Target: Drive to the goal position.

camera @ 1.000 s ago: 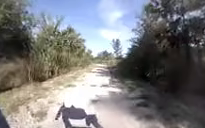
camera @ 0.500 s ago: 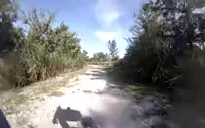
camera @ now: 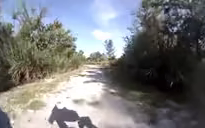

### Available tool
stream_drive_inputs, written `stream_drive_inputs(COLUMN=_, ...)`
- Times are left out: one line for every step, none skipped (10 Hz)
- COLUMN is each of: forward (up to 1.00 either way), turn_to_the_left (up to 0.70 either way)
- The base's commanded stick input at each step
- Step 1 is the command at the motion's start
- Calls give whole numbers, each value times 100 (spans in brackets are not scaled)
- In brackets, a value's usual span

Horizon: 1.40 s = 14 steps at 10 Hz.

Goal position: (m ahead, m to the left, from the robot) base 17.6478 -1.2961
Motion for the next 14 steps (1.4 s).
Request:
stream_drive_inputs(forward=100, turn_to_the_left=24)
stream_drive_inputs(forward=100, turn_to_the_left=10)
stream_drive_inputs(forward=100, turn_to_the_left=0)
stream_drive_inputs(forward=100, turn_to_the_left=0)
stream_drive_inputs(forward=100, turn_to_the_left=0)
stream_drive_inputs(forward=100, turn_to_the_left=2)
stream_drive_inputs(forward=100, turn_to_the_left=22)
stream_drive_inputs(forward=100, turn_to_the_left=27)
stream_drive_inputs(forward=100, turn_to_the_left=27)
stream_drive_inputs(forward=100, turn_to_the_left=27)
stream_drive_inputs(forward=100, turn_to_the_left=27)
stream_drive_inputs(forward=100, turn_to_the_left=27)
stream_drive_inputs(forward=100, turn_to_the_left=22)
stream_drive_inputs(forward=100, turn_to_the_left=0)
